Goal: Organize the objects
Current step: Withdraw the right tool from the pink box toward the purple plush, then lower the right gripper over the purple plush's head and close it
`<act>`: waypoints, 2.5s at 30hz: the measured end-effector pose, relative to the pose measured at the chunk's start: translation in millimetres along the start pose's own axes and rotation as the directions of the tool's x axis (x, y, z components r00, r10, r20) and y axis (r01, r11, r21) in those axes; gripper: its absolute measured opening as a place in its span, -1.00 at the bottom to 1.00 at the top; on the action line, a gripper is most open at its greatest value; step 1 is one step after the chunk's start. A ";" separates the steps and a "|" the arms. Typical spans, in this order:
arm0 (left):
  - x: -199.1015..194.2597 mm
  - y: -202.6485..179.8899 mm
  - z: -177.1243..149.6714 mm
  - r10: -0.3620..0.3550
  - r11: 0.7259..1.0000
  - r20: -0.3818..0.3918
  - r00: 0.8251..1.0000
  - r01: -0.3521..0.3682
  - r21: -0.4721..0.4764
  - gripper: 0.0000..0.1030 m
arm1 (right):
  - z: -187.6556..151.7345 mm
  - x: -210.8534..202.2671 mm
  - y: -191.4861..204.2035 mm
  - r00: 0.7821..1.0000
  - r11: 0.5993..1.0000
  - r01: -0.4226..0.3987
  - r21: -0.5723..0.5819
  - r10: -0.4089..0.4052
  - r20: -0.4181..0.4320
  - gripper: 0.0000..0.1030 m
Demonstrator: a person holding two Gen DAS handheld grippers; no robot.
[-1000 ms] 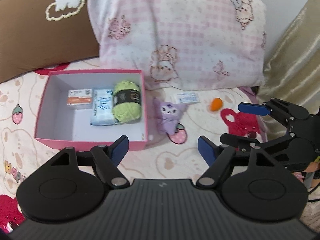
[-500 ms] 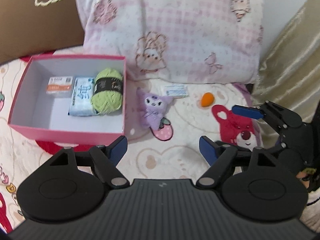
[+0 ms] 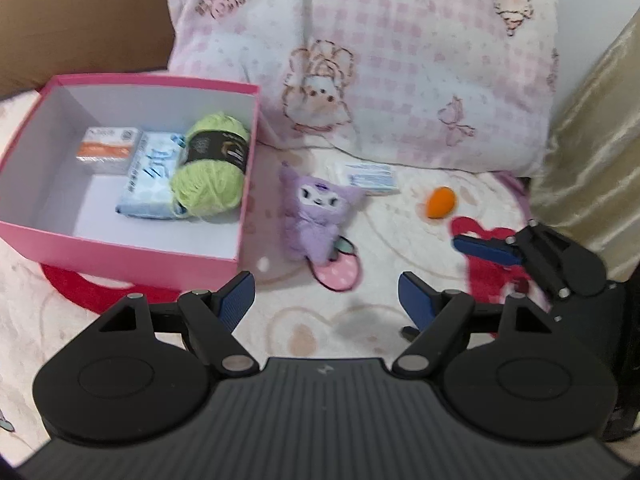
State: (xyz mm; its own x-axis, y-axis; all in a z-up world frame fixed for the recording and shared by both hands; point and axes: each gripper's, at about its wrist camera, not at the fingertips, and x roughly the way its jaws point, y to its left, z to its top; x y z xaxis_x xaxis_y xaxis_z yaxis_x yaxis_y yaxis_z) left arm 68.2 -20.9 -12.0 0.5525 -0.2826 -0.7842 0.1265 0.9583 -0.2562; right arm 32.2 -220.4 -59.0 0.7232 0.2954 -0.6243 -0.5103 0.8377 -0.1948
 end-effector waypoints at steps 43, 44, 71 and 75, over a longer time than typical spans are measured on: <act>146.5 0.1 -30.8 0.075 0.978 0.200 0.977 -0.034 -0.205 -0.20 | 51.1 174.5 -117.4 0.934 0.905 -0.126 0.405 0.246 -0.259 -0.14; 147.2 2.5 -30.5 0.079 0.976 0.193 0.978 -0.036 -0.217 -0.20 | 50.9 178.4 -115.8 0.935 0.914 -0.109 0.391 0.227 -0.271 -0.14; 155.6 4.6 -23.0 -0.042 0.982 0.100 0.994 0.060 -0.180 -0.01 | -1.9 157.4 -128.2 0.937 0.765 -0.121 0.632 0.299 -0.182 -0.13; 155.4 7.3 -25.6 -0.052 0.981 0.108 0.993 0.071 -0.178 -0.08 | -13.7 150.2 -130.2 0.943 0.723 -0.112 0.682 0.294 -0.156 -0.19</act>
State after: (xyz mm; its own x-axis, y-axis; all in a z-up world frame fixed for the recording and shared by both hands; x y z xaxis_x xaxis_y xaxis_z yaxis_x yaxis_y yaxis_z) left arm 133.9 -59.0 -150.2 0.6312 -0.3258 -0.7039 0.0165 0.9129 -0.4078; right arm 200.8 -291.4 -137.8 0.4590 0.4531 -0.7642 -0.1326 0.8855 0.4454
